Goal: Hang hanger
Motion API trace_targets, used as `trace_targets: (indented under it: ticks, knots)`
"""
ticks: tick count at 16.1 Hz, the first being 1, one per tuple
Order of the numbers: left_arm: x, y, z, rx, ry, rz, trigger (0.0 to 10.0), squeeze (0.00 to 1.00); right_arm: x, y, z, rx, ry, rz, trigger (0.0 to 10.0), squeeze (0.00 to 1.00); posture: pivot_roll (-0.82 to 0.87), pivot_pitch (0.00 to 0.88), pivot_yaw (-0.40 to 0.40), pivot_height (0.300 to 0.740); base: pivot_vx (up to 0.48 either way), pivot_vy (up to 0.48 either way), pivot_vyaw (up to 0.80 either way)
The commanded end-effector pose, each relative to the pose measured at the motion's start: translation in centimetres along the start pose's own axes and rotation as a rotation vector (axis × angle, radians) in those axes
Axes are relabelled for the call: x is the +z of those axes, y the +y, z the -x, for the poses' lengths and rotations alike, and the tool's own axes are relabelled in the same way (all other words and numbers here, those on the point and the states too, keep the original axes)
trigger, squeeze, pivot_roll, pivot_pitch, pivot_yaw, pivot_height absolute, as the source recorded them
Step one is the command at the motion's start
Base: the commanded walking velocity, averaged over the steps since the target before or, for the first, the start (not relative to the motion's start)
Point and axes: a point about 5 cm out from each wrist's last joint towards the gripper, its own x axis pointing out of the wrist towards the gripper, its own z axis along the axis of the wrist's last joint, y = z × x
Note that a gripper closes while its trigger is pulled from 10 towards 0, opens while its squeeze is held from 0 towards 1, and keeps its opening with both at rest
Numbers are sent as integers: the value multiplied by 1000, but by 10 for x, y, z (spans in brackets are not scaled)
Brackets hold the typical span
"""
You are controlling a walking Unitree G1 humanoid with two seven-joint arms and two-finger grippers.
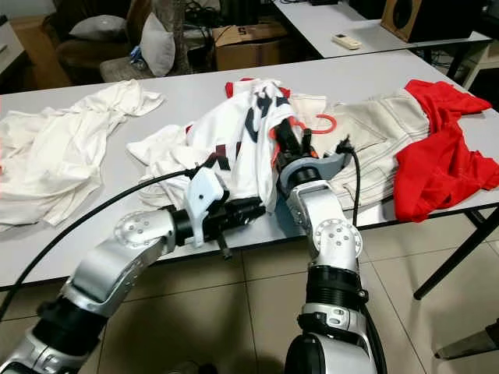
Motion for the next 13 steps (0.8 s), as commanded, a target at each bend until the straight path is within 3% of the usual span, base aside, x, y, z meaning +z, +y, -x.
trace_targets:
  ticks: [1,4,7,9,11,13]
  knots:
    - [-7,-2,4,-12,43,-18,10000,1000,-23,24,-10,92,35,-42,10000,0,-57,0,80,740,0,0,0]
    - [-13,-16,15,-82,35,-43,10000,1000,-12,19,-10,40,-9,62,10000,0,-59,0,79,740,0,0,0]
    - [-3,-13,21,-47,-36,-7,10000,1000,-7,17,-12,20,-11,121,10000,0,-48,0,65,740,0,0,0]
    - [4,-7,25,-12,-84,9,10000,1000,-7,17,-12,21,-8,109,10000,0,-47,0,64,740,0,0,0]
    - [13,5,43,40,-166,67,10000,1000,-4,18,-12,29,-11,116,10000,0,-49,0,69,740,0,0,0]
    - [9,20,72,112,-164,102,10000,1000,0,22,-6,87,15,92,10000,0,-52,0,75,740,0,0,0]
